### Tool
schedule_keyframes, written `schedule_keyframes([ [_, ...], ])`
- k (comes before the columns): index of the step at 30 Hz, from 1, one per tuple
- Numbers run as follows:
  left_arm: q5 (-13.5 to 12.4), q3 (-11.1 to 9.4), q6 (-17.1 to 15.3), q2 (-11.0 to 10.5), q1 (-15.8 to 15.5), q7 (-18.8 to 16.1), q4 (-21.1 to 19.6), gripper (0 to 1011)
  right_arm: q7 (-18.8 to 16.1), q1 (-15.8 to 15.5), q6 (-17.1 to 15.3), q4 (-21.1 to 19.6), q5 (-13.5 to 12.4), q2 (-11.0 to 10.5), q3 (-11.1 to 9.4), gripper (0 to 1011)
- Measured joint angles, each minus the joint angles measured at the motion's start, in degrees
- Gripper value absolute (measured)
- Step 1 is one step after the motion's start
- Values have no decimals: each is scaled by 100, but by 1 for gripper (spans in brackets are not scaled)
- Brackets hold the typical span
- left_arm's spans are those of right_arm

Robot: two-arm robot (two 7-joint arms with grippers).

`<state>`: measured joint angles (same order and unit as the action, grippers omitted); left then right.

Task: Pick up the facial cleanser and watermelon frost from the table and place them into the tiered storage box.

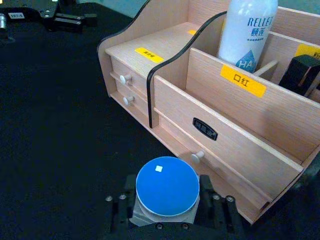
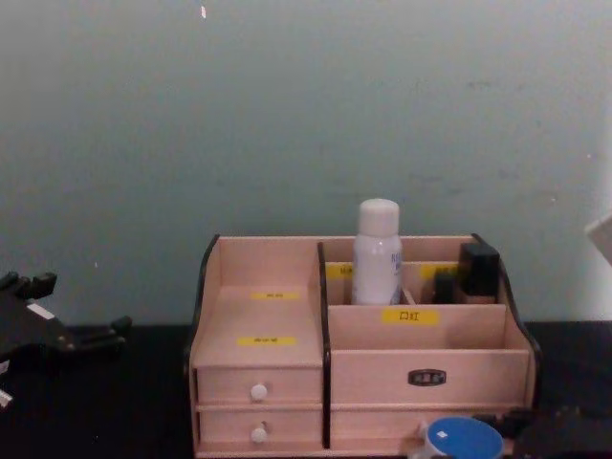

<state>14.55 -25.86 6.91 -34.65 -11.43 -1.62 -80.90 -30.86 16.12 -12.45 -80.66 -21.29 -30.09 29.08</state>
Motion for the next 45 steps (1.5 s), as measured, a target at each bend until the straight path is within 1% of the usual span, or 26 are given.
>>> schedule_keyframes([
  [3,0,0,0,0,0,0,0,1001,0,-1,1,-1,-2,0,-2,739],
  [5,0,0,0,0,0,0,0,1001,0,-1,1,-1,-3,0,-3,717],
  [22,0,0,0,0,0,0,0,1001,-3,-11,9,-18,-26,-8,-19,718],
  [28,0,0,0,0,0,0,0,1001,-53,-91,47,-217,-123,-103,-85,718],
  [31,0,0,0,0,0,0,0,1001,-80,-158,50,-465,-190,-203,-135,718],
  [37,0,0,0,0,0,0,0,1001,-107,-190,50,-756,-274,-311,-175,718],
  [41,0,0,0,0,0,0,0,1001,-128,-114,49,-905,-326,-338,-180,718],
  [45,0,0,0,0,0,0,0,1001,-139,32,23,-933,-360,-297,-151,718],
])
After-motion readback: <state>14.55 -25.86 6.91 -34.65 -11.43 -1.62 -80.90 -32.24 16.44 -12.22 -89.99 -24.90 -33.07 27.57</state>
